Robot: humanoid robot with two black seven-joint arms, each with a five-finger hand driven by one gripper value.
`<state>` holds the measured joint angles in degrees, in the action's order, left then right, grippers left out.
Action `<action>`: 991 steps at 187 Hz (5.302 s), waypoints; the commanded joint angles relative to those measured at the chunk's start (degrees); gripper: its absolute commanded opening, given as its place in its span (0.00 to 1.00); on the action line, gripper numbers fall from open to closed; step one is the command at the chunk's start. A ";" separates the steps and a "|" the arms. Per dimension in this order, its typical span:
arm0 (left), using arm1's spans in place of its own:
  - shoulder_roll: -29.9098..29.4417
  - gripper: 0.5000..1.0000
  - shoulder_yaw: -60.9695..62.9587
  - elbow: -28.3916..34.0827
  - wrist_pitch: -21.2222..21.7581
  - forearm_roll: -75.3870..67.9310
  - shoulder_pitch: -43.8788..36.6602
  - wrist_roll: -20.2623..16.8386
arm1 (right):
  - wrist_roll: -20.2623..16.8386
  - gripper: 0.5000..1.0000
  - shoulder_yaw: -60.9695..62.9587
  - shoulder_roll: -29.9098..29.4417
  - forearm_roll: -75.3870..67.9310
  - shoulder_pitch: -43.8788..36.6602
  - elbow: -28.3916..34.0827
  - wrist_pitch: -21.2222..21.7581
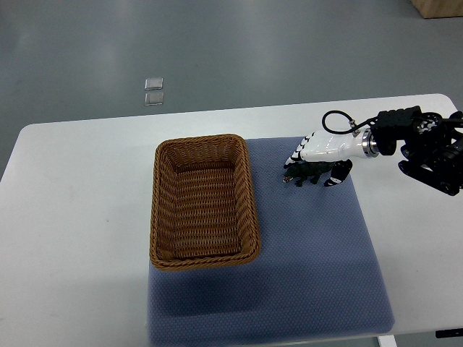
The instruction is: Place crocodile in brown basket with right hand
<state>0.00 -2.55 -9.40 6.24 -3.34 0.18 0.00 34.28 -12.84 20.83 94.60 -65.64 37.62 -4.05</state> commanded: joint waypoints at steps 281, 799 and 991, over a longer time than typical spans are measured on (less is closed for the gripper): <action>0.00 1.00 0.00 0.00 0.09 0.00 0.00 0.00 | -0.09 0.50 -1.48 -1.06 6.48 -0.01 -0.71 -6.76; 0.00 1.00 0.00 0.00 0.00 0.00 0.00 0.00 | 0.72 0.80 3.35 -9.76 2.70 -5.55 12.48 -21.53; 0.00 1.00 0.00 0.00 0.00 0.00 0.00 0.00 | -14.59 0.80 52.91 -1.32 -52.67 15.36 2.81 17.23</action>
<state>0.00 -2.55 -9.40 6.24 -3.34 0.18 0.00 23.15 31.76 19.84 43.09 -53.64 40.85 10.14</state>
